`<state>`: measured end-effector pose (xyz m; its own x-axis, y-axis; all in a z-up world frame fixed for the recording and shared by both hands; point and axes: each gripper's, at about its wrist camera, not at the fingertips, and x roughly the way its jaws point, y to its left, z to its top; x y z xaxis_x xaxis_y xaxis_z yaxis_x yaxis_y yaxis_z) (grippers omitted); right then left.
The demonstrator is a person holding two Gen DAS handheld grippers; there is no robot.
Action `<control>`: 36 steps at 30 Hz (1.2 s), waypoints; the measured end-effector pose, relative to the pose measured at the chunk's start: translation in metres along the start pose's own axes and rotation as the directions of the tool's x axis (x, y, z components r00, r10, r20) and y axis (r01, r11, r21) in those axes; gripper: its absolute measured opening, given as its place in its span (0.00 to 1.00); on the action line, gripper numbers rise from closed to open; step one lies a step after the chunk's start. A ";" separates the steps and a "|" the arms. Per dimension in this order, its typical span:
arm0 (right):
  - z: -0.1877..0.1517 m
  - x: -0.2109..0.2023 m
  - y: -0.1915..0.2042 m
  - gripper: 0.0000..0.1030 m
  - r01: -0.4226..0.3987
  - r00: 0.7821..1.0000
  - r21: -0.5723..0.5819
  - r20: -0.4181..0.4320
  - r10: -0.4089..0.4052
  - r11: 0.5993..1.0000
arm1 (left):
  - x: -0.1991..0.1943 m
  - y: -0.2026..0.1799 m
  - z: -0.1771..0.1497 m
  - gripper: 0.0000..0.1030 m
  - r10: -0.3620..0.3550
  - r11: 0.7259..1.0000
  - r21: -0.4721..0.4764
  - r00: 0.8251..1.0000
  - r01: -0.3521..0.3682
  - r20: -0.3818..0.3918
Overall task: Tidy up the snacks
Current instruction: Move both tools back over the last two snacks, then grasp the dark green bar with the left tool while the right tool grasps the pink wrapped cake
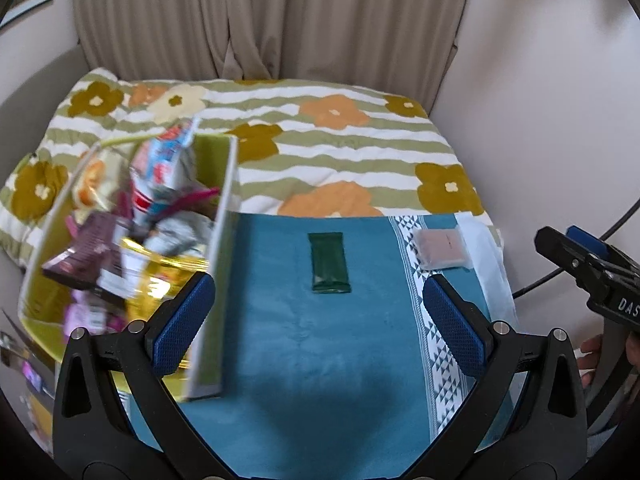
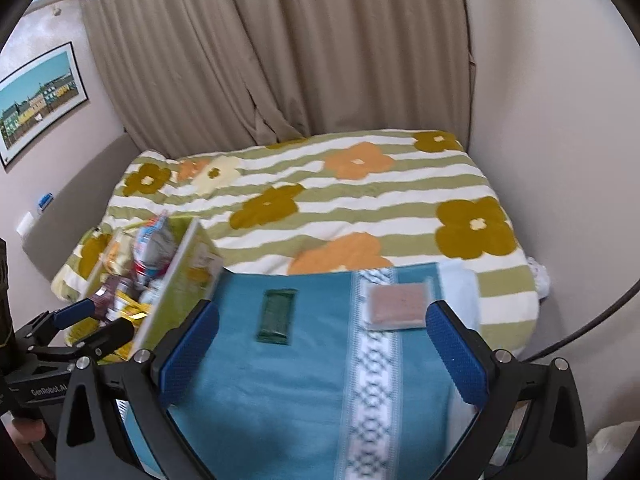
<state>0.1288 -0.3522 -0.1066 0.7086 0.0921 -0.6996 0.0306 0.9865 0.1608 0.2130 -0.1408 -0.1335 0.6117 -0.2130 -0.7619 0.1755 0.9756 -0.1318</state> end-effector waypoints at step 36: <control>-0.035 0.190 -0.075 1.00 0.159 0.955 0.000 -0.255 -0.153 0.987 | 0.245 -0.028 -0.008 0.48 0.094 0.986 0.157 0.959 -0.053 -0.268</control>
<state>0.2370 -0.4041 -0.2761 0.4923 -0.0290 -0.8699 0.1426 0.9886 0.0477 0.3521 -0.2196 -0.3212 0.3963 -0.0979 -0.9129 0.2614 0.9652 0.0099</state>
